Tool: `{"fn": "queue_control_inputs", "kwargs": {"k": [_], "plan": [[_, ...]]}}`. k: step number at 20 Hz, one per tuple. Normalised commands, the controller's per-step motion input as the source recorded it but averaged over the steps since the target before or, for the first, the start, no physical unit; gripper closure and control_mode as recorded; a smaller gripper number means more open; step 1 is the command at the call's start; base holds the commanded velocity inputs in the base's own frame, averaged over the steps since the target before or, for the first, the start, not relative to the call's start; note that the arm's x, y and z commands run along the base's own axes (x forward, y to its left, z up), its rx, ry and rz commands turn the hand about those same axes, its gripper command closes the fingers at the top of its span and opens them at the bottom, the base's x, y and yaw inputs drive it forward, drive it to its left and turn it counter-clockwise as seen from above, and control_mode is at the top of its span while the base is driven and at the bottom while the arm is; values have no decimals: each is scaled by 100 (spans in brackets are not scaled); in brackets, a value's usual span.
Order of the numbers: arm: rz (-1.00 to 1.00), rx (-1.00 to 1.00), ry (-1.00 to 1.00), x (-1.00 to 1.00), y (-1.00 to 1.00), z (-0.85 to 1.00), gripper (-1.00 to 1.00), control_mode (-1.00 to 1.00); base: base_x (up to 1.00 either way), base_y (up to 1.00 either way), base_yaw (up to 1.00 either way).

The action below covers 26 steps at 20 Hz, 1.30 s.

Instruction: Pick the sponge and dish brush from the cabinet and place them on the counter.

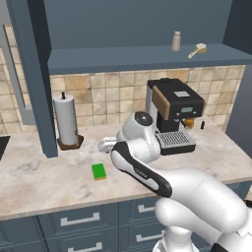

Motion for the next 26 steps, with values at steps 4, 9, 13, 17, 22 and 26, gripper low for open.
{"fn": "queue_control_inputs", "kwargs": {"k": [4,9,13,17,22,26], "plan": [[3,-5,-1,-35,-16,56,-100,-100,0,0,0],[3,-10,-3,-37,-17,56,-100,-100,0,0,0],[3,-15,-5,-35,-18,55,-100,-100,0,0,0],[0,-13,-2,-36,-24,55,-100,-100,0,0,0],[0,-5,0,-33,-26,61,-100,-100,0,0,0],[1,-2,0,-35,-31,61,-100,-100,0,0,0]]}}
